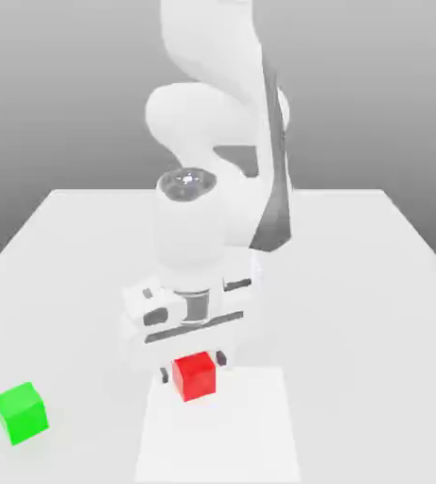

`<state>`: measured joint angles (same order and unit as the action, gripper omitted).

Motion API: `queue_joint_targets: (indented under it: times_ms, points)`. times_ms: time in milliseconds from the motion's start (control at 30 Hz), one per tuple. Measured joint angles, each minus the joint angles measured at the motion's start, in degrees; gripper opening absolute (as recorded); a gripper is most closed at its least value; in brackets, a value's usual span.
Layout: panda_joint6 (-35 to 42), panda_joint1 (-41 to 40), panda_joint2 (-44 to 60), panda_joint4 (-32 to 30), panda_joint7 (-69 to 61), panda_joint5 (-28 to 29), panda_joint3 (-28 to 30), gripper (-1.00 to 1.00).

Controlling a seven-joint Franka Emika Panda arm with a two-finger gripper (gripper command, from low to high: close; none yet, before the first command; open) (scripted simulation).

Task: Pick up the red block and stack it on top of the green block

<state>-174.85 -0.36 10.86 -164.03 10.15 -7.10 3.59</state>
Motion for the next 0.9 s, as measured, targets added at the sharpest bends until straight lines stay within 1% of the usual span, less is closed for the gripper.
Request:
queue_joint_targets:
  times_ms: [167,267,333,433,600,800,833,900]
  points:
    - [0.05,-0.49,-0.03,-0.01,0.21,0.34,-0.37,-1.00]
    - [4.31,0.65,-5.04,-0.69,2.74,3.92,1.70,-1.00]
    - [7.68,0.14,-9.02,-1.27,4.42,6.24,1.95,-1.00]
    - [12.62,-0.80,-14.11,-1.49,6.70,8.30,2.46,-1.00]
    - [18.53,-7.91,-11.04,7.34,17.53,7.96,6.44,-1.00]
    - [25.02,-15.59,-5.04,19.72,30.27,4.39,10.93,-1.00]
    - [25.73,-16.36,-3.88,21.54,31.92,3.55,11.63,-1.00]
    - [23.94,-17.21,-0.46,23.07,32.06,1.41,11.46,-1.00]
